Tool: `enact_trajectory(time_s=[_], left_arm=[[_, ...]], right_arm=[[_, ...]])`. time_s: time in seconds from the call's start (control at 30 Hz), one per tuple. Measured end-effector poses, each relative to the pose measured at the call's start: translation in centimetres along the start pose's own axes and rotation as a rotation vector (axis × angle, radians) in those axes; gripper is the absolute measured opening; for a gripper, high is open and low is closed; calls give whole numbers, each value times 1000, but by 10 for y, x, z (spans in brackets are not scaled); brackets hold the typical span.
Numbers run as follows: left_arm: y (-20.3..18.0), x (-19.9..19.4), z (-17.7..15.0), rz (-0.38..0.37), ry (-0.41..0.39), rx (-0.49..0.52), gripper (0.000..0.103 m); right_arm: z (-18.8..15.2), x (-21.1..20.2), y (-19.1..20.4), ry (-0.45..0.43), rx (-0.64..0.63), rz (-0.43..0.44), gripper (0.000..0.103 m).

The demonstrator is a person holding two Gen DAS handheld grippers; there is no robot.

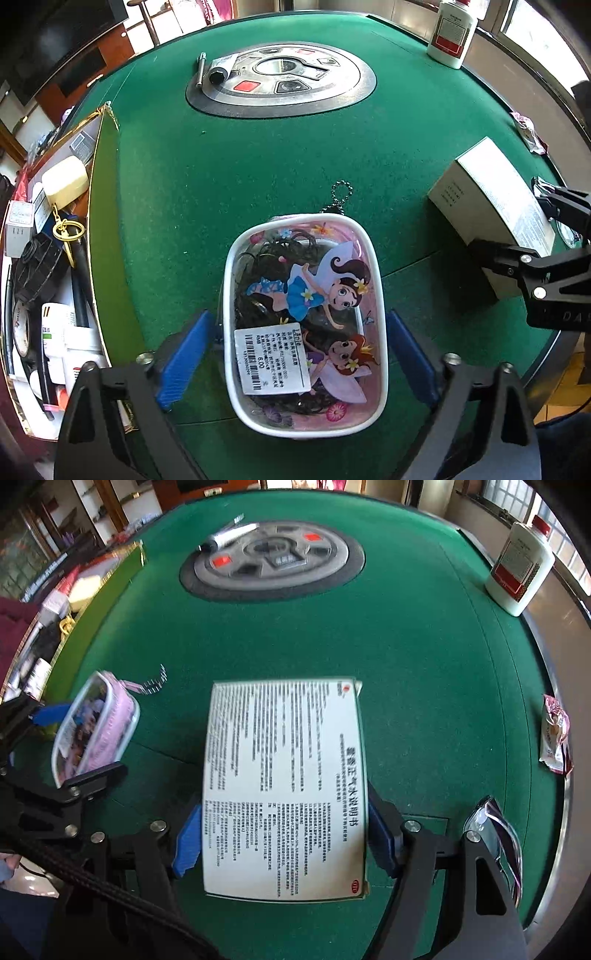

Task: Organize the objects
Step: 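Carry leaflet and pink pouch into the white box and open both grippers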

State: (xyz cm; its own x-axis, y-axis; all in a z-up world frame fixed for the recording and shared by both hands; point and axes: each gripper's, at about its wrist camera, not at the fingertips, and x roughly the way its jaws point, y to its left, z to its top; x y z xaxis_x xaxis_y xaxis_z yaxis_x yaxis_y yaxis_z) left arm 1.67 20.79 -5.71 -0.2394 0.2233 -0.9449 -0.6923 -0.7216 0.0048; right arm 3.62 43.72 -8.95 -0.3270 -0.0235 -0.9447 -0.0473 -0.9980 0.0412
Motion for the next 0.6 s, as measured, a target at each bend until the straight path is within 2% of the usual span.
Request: enact_trajectory(time_s=[0.03, 0.07, 0.23, 0.3, 0.4, 0.47, 0.57, 0.6], left_arm=[[7, -1, -13, 1, 0, -5, 97], [8, -1, -15, 1, 2, -9, 98], [8, 2, -15, 3, 22, -6, 102], [5, 10, -4, 2, 24, -4, 102], [5, 9, -5, 2, 27, -10, 102], [4, 8, -7, 4, 20, -18, 102], [4, 5, -10, 4, 10, -20, 99], [4, 4, -10, 6, 2, -23, 92]], right_arm=[[-2, 0, 1, 2, -5, -12, 73], [-3, -1, 4, -1, -23, -33, 73], [-6, -4, -2, -8, -1, -16, 72], [-6, -3, 1, -8, -18, -22, 74], [-8, -4, 2, -19, -3, -22, 76], [-7, -3, 5, -7, -8, -23, 82], [-8, -2, 8, -13, 0, -37, 83], [-8, -3, 6, -22, 17, -29, 84]])
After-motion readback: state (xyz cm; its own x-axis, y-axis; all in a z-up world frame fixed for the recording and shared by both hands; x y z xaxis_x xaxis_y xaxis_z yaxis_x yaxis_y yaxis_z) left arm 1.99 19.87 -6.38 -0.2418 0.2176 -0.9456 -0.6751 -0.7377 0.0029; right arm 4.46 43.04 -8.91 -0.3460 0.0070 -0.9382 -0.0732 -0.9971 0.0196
